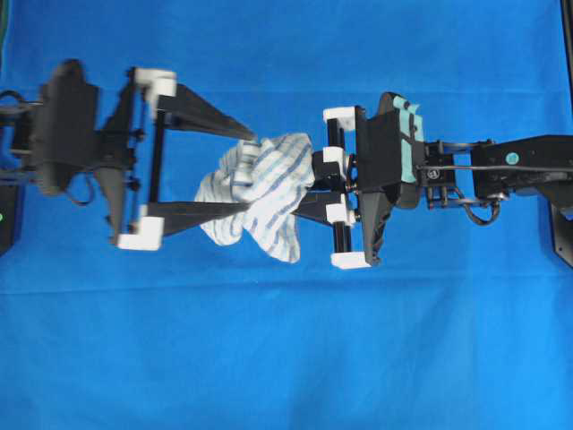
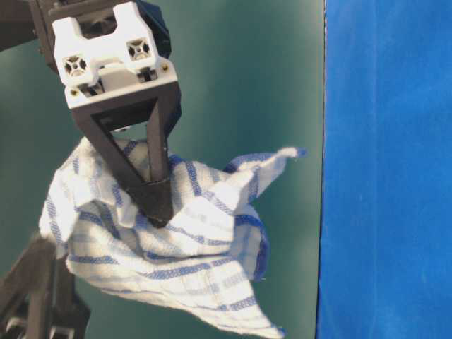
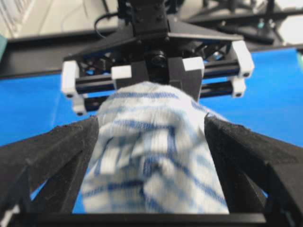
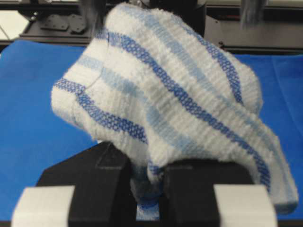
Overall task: Hand over the towel.
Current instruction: 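Open the left gripper and pull it back, leaving towel in right gripper, then lower the towel with the right gripper and release it on the table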
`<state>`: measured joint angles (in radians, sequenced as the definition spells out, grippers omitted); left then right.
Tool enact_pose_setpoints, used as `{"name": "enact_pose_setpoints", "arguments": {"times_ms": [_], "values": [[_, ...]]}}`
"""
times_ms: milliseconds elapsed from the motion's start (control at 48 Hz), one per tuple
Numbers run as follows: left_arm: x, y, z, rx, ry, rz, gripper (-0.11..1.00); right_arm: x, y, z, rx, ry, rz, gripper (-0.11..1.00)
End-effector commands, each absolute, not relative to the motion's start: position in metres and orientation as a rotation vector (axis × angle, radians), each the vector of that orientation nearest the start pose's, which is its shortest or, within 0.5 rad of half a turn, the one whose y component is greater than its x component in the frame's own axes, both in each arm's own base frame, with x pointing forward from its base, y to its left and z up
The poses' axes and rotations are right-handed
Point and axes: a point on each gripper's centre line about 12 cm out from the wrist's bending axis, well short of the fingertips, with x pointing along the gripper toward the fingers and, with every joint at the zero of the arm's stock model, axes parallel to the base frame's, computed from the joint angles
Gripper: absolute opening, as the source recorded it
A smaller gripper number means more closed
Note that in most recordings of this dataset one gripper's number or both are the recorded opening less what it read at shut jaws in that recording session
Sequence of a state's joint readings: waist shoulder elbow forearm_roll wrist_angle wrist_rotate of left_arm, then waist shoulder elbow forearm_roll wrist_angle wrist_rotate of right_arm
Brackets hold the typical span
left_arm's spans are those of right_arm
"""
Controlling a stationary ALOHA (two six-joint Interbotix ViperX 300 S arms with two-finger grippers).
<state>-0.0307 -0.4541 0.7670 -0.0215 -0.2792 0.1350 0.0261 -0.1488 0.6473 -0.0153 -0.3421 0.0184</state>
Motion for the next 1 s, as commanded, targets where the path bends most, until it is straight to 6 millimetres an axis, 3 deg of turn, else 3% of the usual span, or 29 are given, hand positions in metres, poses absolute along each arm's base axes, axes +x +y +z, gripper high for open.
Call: {"name": "enact_pose_setpoints", "arguments": {"times_ms": [0,208,354,709,980], "values": [[0.307,-0.008,0.342,0.119,-0.027,-0.021,0.94,0.387,0.011,0.288,0.001,0.109,0.031,0.11],[0.263,-0.007,0.351,0.113,-0.073,-0.021,0.94,0.368,0.01,0.292,0.001,0.098,0.031,0.11],[0.247,-0.007,0.351,0.111,-0.081,-0.023,0.94,0.36,0.01,0.293,0.003,0.091,0.031,0.11],[0.248,-0.007,0.347,0.108,-0.066,-0.022,0.94,0.36,0.009,0.292,0.011,0.105,0.029,0.11],[0.249,-0.007,0.346,0.11,-0.066,-0.024,0.94,0.392,0.001,0.257,0.018,0.39,0.0,0.11]]}}
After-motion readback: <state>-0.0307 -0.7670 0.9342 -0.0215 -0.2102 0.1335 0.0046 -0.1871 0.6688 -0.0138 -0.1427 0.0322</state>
